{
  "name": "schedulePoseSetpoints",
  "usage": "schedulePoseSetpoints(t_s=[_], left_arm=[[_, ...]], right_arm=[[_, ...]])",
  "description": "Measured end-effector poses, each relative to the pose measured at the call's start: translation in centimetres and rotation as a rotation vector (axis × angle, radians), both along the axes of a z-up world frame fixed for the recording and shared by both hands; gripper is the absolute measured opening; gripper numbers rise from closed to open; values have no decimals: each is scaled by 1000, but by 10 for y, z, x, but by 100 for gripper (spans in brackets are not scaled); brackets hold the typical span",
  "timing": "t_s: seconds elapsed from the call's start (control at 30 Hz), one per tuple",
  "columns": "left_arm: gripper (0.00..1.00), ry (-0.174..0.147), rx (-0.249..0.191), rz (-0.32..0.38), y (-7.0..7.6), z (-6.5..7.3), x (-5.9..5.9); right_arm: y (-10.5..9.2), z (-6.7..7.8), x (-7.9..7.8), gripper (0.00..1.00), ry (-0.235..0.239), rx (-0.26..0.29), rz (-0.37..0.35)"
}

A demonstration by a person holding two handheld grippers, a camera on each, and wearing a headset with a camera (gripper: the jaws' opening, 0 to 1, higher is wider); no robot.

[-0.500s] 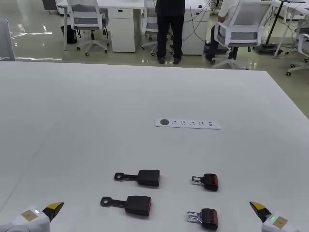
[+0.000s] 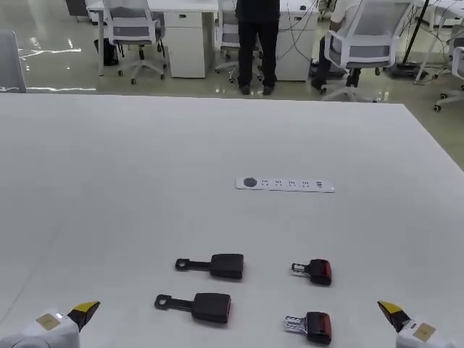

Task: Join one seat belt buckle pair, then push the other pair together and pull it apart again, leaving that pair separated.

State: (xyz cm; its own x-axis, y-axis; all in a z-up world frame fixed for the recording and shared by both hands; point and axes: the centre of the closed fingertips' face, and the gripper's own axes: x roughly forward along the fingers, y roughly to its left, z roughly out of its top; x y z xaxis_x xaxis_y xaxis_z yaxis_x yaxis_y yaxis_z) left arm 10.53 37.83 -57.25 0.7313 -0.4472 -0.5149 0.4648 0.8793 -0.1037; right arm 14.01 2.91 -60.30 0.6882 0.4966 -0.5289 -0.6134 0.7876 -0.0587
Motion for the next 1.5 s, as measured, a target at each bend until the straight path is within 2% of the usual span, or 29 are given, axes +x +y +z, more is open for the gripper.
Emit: schedulePoseSetpoints(t_s=[0.3, 0.7, 0.97, 1.33, 1.5], left_arm=[[100, 1, 0, 4, -1, 0, -2], [100, -4, -3, -14, -3, -1, 2], [98, 4, 10, -84, -13, -4, 6], [94, 12, 40, -195, -38, -7, 22], [91, 20, 44, -231, -45, -10, 30]], right_arm=[[-1, 0, -1, 99, -1, -1, -2], [2, 2, -1, 99, -3, -2, 3], [7, 0, 2, 97, -1, -3, 25], [21, -8, 13, 95, 29, -17, 79], [25, -15, 18, 94, 49, -18, 100]])
